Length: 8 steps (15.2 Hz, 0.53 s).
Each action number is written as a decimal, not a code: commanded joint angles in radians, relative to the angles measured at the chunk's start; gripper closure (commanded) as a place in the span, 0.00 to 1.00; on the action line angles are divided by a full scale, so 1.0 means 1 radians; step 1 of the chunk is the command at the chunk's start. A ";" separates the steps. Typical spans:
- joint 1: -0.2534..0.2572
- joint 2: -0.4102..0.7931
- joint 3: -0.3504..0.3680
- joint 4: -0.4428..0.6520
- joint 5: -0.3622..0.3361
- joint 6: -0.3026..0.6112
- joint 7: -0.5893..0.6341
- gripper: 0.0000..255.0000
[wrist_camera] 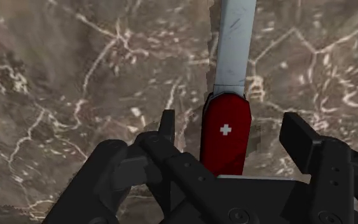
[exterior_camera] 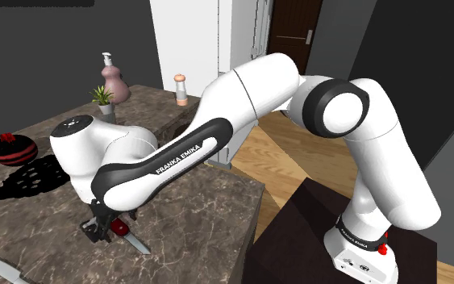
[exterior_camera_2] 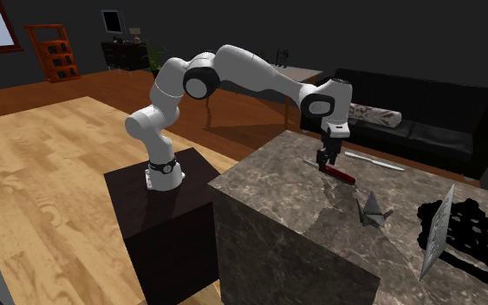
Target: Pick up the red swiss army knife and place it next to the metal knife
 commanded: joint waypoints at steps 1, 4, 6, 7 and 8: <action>0.000 0.000 0.000 0.000 0.000 0.000 0.000 0.00; 0.000 0.000 0.000 0.000 0.000 0.000 0.000 0.00; -0.001 -0.026 0.008 0.026 0.011 -0.050 -0.007 0.00; 0.000 -0.037 0.011 0.042 0.016 -0.077 -0.011 0.00; 0.000 -0.046 0.013 0.056 0.020 -0.098 -0.013 0.00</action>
